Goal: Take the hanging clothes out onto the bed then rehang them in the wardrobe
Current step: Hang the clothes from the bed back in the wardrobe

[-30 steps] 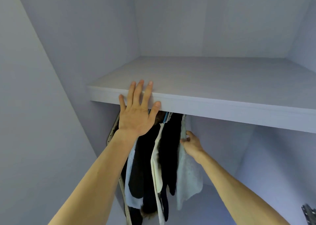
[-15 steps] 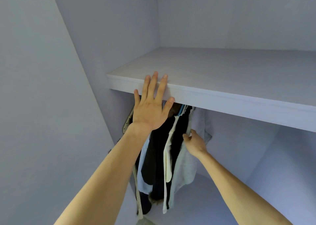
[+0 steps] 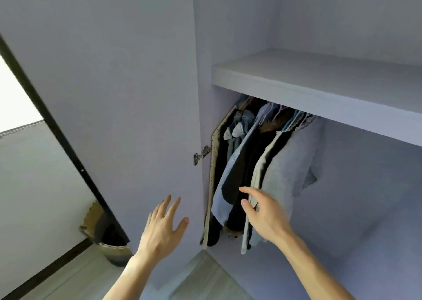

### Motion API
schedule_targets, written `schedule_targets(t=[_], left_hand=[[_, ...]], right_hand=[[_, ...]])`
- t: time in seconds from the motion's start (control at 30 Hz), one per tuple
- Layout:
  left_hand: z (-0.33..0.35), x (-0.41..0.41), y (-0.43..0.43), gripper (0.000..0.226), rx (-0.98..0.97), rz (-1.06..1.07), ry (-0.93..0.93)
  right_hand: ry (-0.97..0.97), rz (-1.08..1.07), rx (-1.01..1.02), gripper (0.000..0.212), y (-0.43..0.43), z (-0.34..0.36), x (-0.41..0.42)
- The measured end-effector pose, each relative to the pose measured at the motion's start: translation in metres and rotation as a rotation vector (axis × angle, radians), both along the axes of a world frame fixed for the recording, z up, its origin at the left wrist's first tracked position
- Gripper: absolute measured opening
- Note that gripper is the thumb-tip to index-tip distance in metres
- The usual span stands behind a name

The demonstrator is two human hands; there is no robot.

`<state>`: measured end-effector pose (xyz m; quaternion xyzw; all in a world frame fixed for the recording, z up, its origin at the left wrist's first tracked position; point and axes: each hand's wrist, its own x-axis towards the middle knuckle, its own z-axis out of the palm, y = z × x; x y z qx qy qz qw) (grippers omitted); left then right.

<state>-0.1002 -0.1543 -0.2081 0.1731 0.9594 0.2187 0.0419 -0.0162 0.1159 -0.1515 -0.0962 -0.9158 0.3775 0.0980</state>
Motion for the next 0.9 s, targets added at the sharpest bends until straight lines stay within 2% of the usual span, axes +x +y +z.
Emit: schedule_targets(t=[0.13, 0.27, 0.33, 0.5, 0.63, 0.77, 0.9], left_hand=[[-0.023, 0.078, -0.11, 0.076, -0.055, 0.205, -0.042], [-0.054, 0.176, -0.211, 0.081, -0.104, 0.45, -0.115], [-0.068, 0.235, -0.257, 0.079, -0.123, 0.584, -0.172], [-0.083, 0.401, -0.339, 0.068, -0.102, 0.942, -0.216], [-0.094, 0.532, -0.361, 0.067, -0.05, 1.283, -0.271], [-0.093, 0.626, -0.342, 0.077, -0.013, 1.591, -0.34], [-0.1, 0.679, -0.306, 0.059, 0.028, 1.804, -0.42]], right_hand=[[0.044, 0.234, 0.098, 0.033, -0.094, -0.017, 0.029], [0.034, 0.513, 0.169, 0.041, -0.189, -0.04, 0.063], [0.034, 0.669, 0.209, 0.046, -0.236, -0.053, 0.083], [-0.002, 1.061, 0.274, 0.036, -0.352, -0.07, 0.134], [0.015, 1.376, 0.347, 0.038, -0.435, -0.072, 0.179], [0.069, 1.654, 0.369, 0.037, -0.495, -0.071, 0.221], [0.129, 1.875, 0.416, 0.039, -0.532, -0.072, 0.252]])
